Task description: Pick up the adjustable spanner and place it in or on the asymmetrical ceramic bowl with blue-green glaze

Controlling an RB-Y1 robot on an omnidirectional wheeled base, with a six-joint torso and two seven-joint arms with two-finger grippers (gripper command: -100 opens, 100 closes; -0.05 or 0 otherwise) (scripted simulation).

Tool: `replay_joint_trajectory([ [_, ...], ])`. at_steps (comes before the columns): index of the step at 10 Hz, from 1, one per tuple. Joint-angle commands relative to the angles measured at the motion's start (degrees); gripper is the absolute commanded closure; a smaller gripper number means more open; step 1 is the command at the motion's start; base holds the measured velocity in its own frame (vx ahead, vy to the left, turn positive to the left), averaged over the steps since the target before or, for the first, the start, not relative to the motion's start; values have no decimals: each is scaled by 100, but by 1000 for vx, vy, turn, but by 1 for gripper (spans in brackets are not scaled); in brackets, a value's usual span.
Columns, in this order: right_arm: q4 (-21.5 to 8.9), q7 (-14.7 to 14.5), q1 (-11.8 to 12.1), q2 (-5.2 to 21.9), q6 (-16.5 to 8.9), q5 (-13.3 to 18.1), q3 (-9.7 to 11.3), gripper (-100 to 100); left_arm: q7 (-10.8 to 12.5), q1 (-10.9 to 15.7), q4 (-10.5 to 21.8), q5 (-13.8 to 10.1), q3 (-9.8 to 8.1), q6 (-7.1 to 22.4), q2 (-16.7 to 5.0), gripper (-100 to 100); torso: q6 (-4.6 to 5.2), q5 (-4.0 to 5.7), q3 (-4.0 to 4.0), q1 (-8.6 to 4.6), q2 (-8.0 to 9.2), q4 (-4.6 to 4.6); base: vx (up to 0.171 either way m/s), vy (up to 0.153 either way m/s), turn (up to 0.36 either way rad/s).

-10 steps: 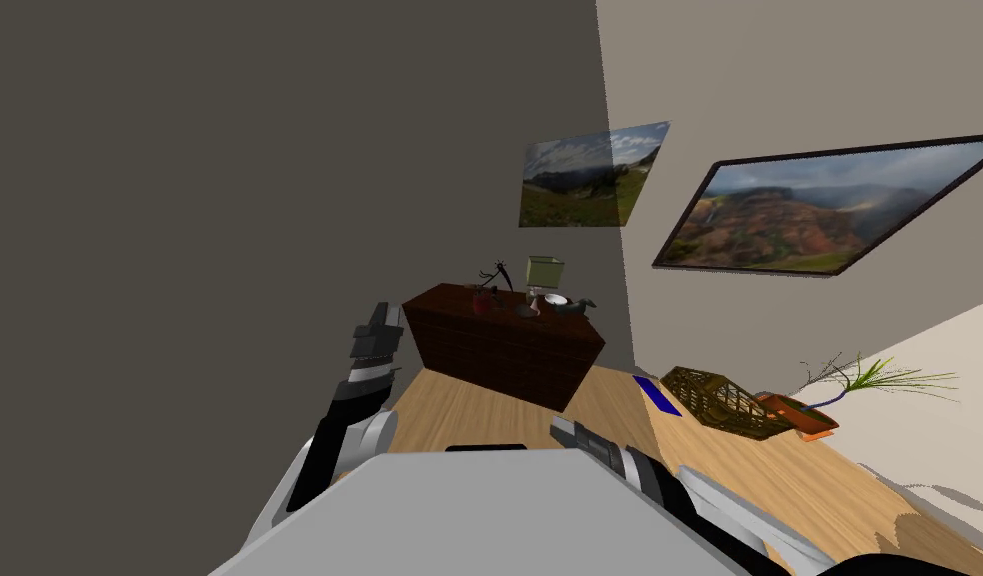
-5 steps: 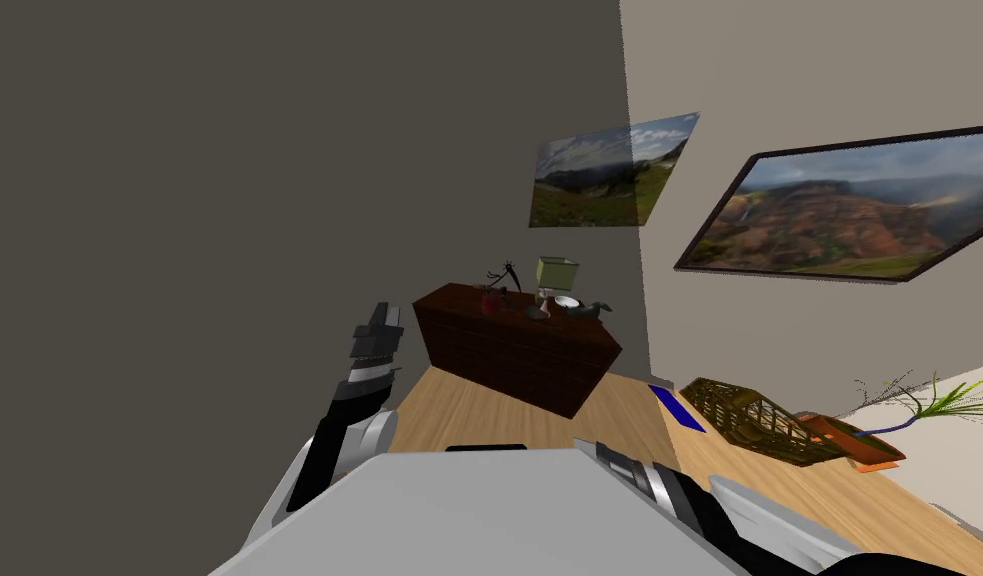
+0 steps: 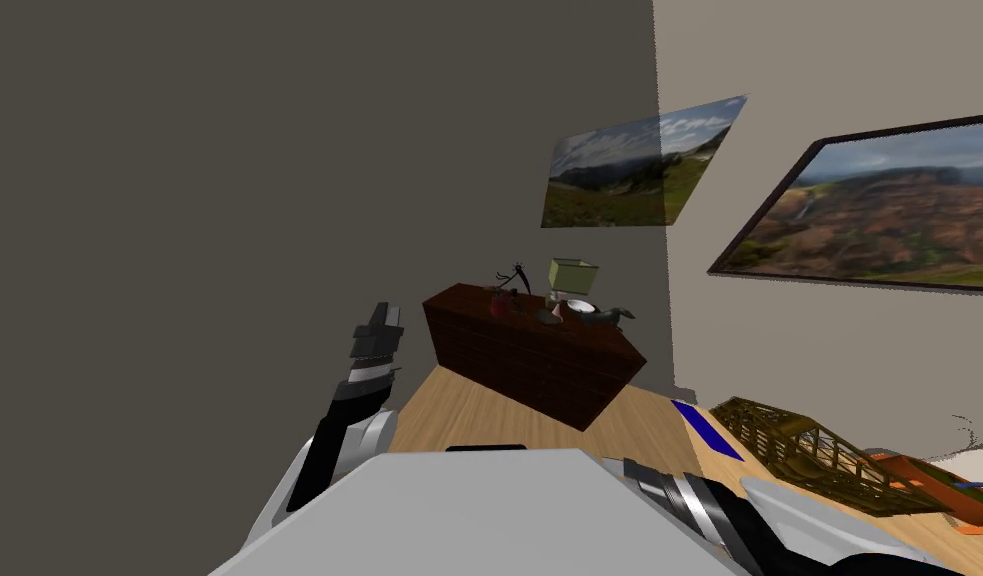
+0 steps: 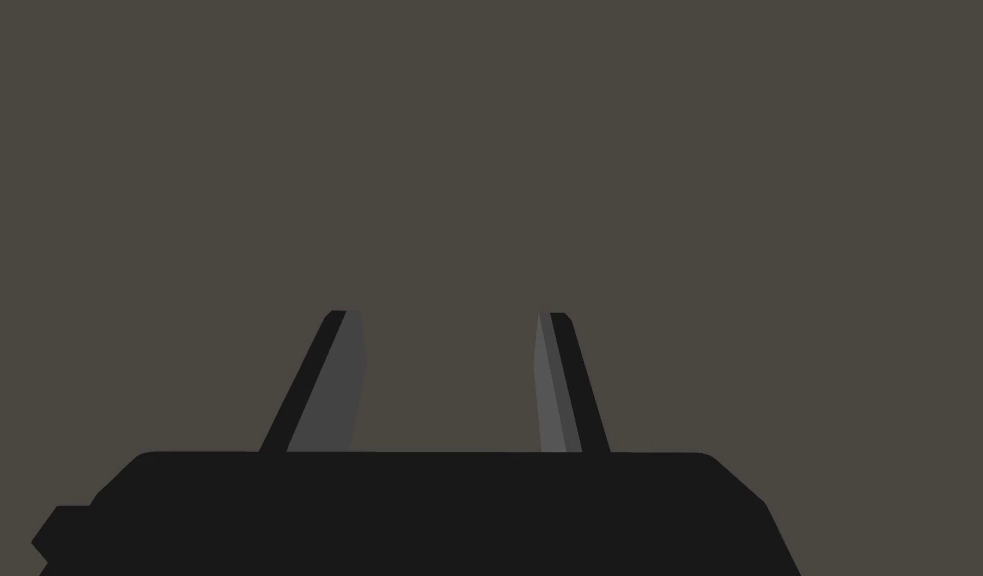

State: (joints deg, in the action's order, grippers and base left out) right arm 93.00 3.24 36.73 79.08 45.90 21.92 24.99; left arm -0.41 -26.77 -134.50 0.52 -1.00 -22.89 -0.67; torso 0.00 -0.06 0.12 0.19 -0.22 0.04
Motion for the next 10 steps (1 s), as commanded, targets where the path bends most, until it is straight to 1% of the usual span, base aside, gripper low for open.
replay_joint_trajectory([
  [1,-184,2,-53,79,32,43,55,-100,0,0,0,0,0,0,0,0,0,0,0,0,0,0,18,26,-10],
  [2,-421,-51,-13,330,12,136,144,-100,0,0,0,0,0,0,0,0,2,3,-7,-9,12,-3,49,50,208],
  [3,-450,-51,-13,456,12,136,144,-100,0,1,0,0,0,0,0,0,-5,1,-3,-4,4,-2,58,47,123],
  [4,-675,-110,22,727,-16,224,225,-100,0,0,0,0,0,0,0,0,0,2,-1,-3,2,-1,97,76,195],
  [5,-716,-110,22,814,-16,224,225,-100,0,0,0,0,0,0,0,0,-4,0,6,6,-12,2,83,56,116],
  [6,-979,-174,52,1002,-54,306,297,-100,0,0,0,0,0,0,0,0,0,0,6,2,-10,2,92,32,200],
  [7,-980,-174,52,1108,-54,306,297,-100,0,0,0,0,0,0,0,0,-4,2,7,-6,-13,3,86,28,128],
  [8,-980,-174,52,1151,-54,306,297,-100,0,0,0,0,0,0,0,0,0,2,6,-7,-10,2,38,21,3],
  [9,-1239,-242,75,1359,-100,380,359,-100,0,0,0,0,-1,0,0,0,3,3,-2,-8,5,-1,81,32,253],
  [10,-1239,-242,75,1464,-100,380,359,-100,0,1,0,0,0,0,0,0,-5,3,3,-7,-6,1,97,32,125],
])
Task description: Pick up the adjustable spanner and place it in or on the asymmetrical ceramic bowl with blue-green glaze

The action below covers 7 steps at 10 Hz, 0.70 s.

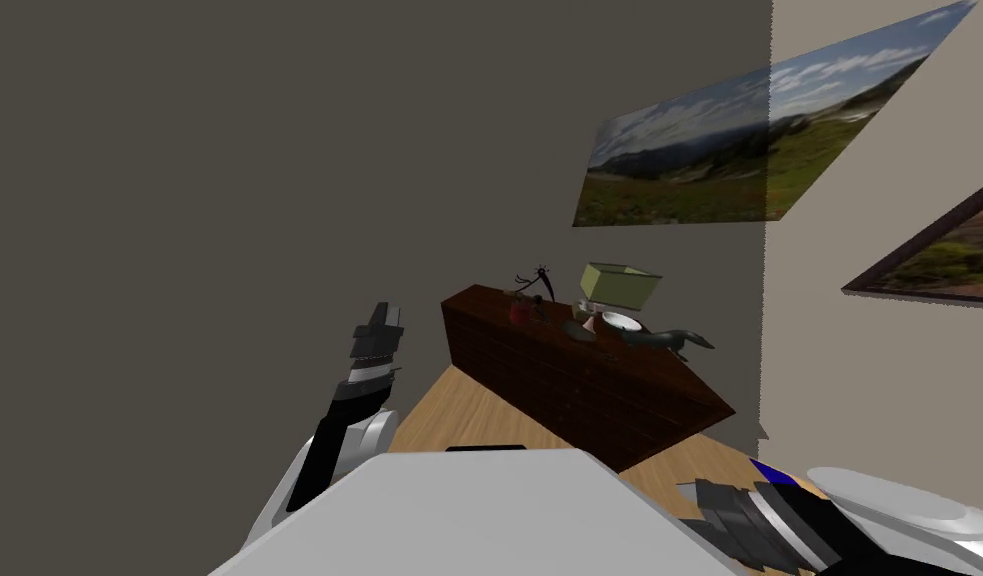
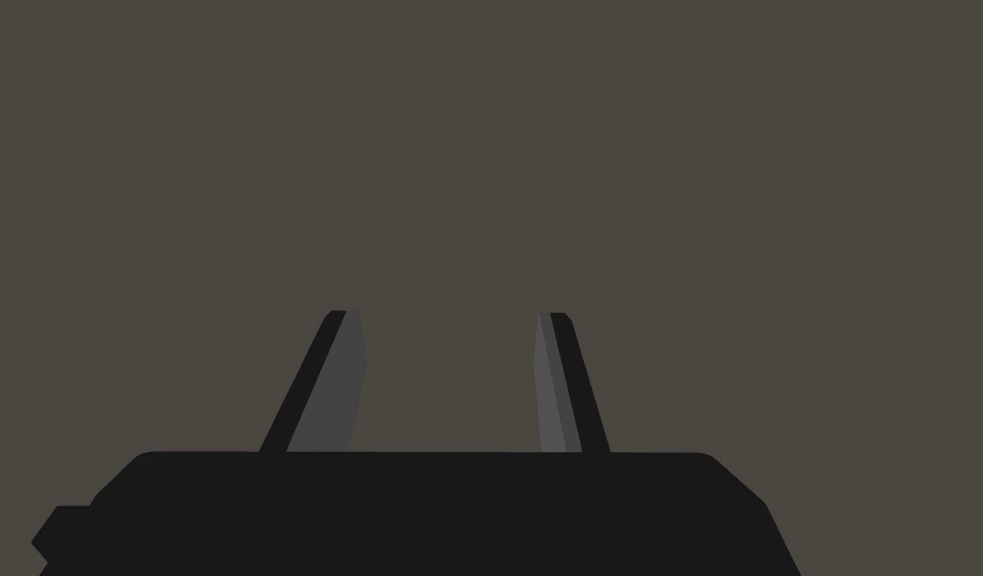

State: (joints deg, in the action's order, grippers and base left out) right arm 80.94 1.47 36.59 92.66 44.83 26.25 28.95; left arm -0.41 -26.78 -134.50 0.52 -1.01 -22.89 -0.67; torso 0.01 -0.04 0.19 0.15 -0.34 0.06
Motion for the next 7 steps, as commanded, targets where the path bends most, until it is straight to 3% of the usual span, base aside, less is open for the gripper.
replay_joint_trajectory([
  [1,-281,-137,107,286,-47,15,18,-100,0,0,0,0,0,0,0,0,0,0,0,0,0,0,126,27,218],
  [3,-429,-211,121,630,-103,75,65,-100,0,0,0,0,0,0,0,0,-1,1,5,-4,-8,2,116,17,171],
  [4,-512,-211,121,647,-103,75,65,-100,0,0,0,0,0,0,0,0,-5,0,8,-3,-14,3,105,18,155],
  [6,-868,-360,145,1036,-221,171,144,-100,0,0,0,0,0,0,0,0,-5,2,10,-13,-18,4,181,-11,310],
  [7,-898,-360,122,1023,-221,198,144,-100,0,0,0,0,0,0,0,0,-9,5,26,-14,-45,10,167,-18,133],
])
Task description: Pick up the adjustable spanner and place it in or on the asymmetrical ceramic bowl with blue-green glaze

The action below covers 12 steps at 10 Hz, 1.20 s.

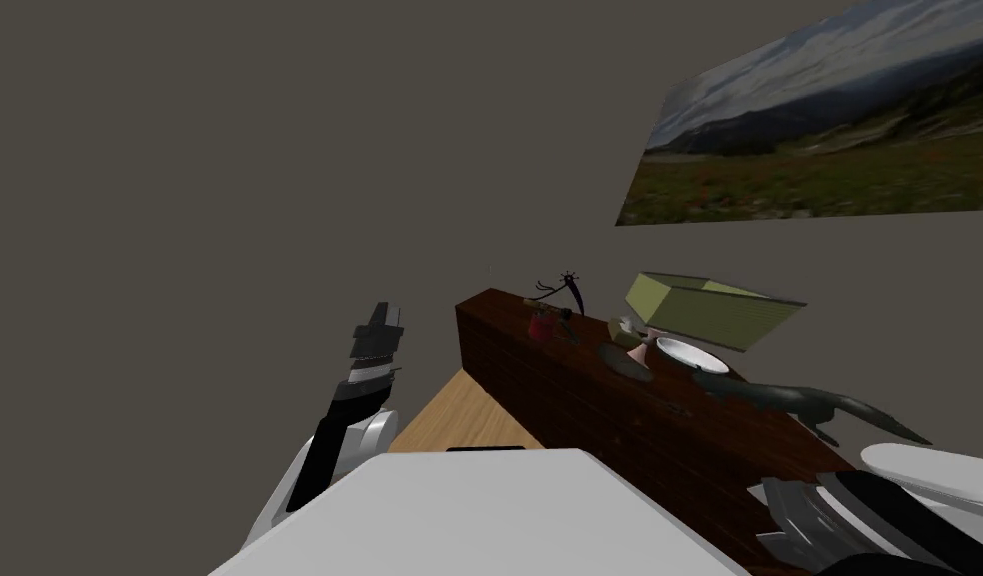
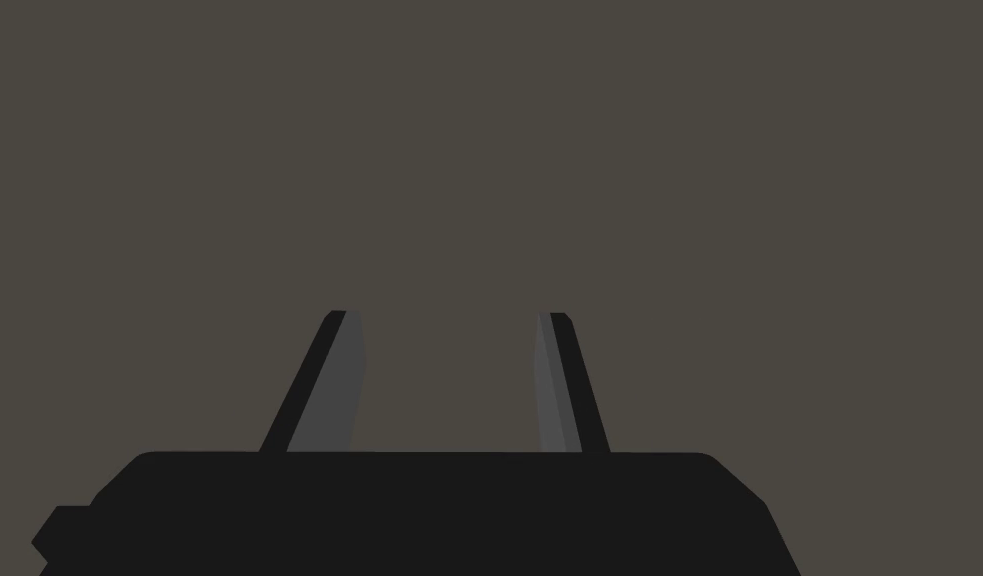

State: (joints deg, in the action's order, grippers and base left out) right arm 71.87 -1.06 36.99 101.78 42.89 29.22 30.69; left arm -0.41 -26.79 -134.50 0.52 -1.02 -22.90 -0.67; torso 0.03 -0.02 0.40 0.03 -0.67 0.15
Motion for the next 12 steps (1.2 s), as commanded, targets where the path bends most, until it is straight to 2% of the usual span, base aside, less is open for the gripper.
replay_joint_trajectory([
  [1,-135,-178,121,273,-82,-88,9,-100,0,0,0,0,0,0,0,0,0,0,0,0,0,0,142,-62,146],
  [3,-308,-303,162,407,-172,-35,94,-100,0,1,0,0,0,0,0,0,-9,5,3,-17,-7,1,205,-71,362],
  [5,-309,-417,236,316,-225,-4,219,-100,0,0,0,0,0,0,0,0,-3,7,9,-17,-16,3,226,-75,245],
  [6,-279,-387,235,353,-246,-34,181,-100,0,0,0,0,0,0,0,0,-5,8,15,-15,-27,6,117,-40,64],
  [7,-272,-398,239,352,-260,-35,188,0,0,0,0,0,0,0,0,0,3,4,-3,0,8,-1,21,-8,-4],
  [8,-327,-446,241,155,-351,17,214,-100,0,1,0,0,0,0,0,0,4,0,-25,13,43,-10,14,-14,63],
  [10,-381,-495,244,-44,-443,68,242,-100,0,2,1,0,1,0,0,0,-3,15,-30,-7,52,-11,6,-13,69],
  [12,-366,-512,258,-46,-473,50,245,-100,0,2,1,0,0,0,0,0,-2,16,-31,-10,54,-12,4,-9,13],
])
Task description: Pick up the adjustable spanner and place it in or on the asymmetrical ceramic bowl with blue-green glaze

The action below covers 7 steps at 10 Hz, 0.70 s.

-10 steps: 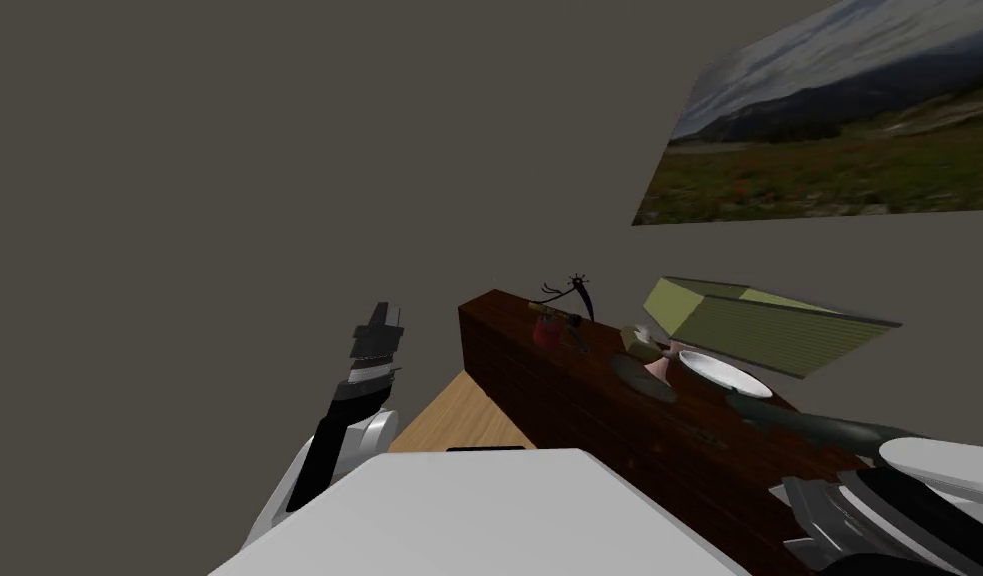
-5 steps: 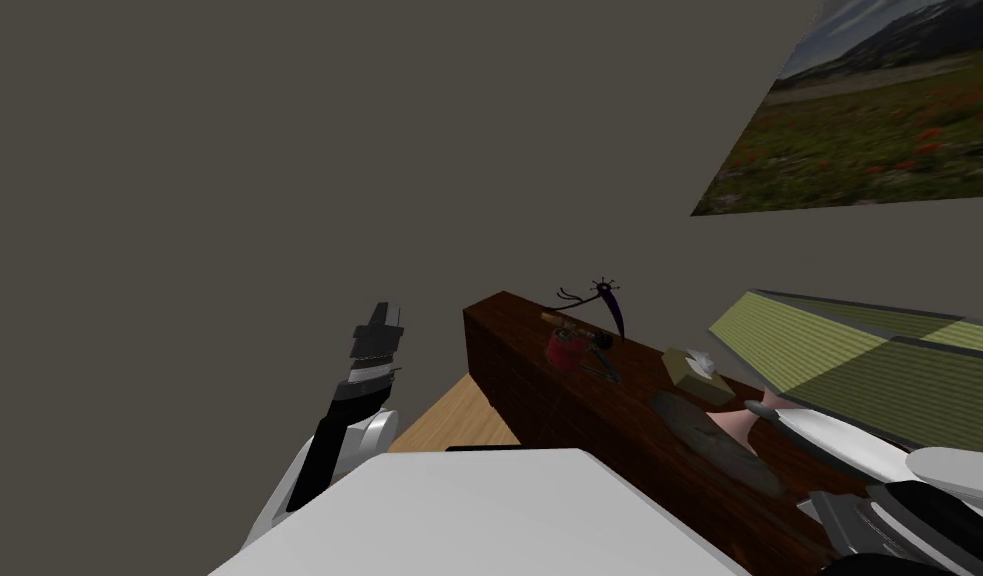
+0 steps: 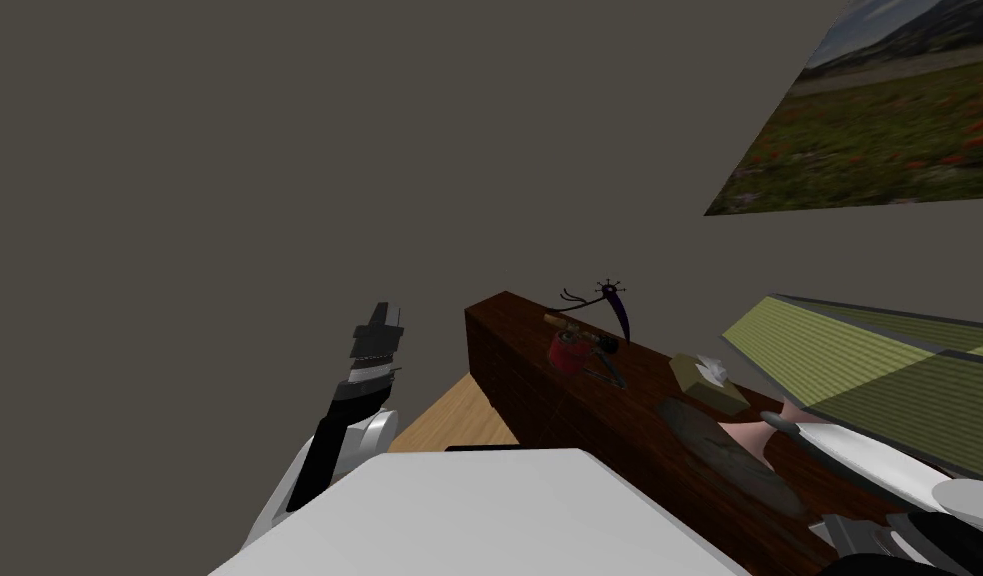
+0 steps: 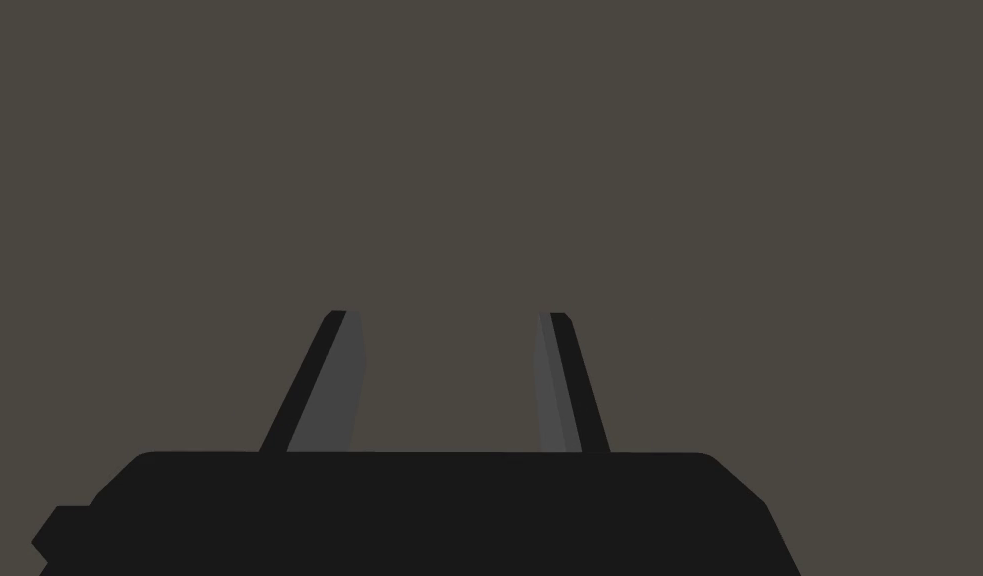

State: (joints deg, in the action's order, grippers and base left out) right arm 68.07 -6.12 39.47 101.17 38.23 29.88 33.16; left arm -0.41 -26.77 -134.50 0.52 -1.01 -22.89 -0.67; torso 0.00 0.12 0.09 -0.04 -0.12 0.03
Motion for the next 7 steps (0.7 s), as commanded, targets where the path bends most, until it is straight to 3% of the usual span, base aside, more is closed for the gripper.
replay_joint_trajectory([
  [1,0,0,0,0,0,0,0,100,0,0,0,0,0,0,0,0,0,0,0,0,0,0,0,0,0],
  [5,2,-2,1,2,2,-1,0,100,0,0,0,0,0,0,0,0,0,3,0,-4,0,0,0,0,0],
  [6,2,-2,1,2,2,-1,0,0,0,0,0,0,0,0,0,0,0,3,0,-4,0,0,0,0,0],
  [7,39,48,-7,165,92,-37,-26,100,0,0,0,0,0,0,0,0,0,3,0,-4,0,0,-7,8,-65],
])
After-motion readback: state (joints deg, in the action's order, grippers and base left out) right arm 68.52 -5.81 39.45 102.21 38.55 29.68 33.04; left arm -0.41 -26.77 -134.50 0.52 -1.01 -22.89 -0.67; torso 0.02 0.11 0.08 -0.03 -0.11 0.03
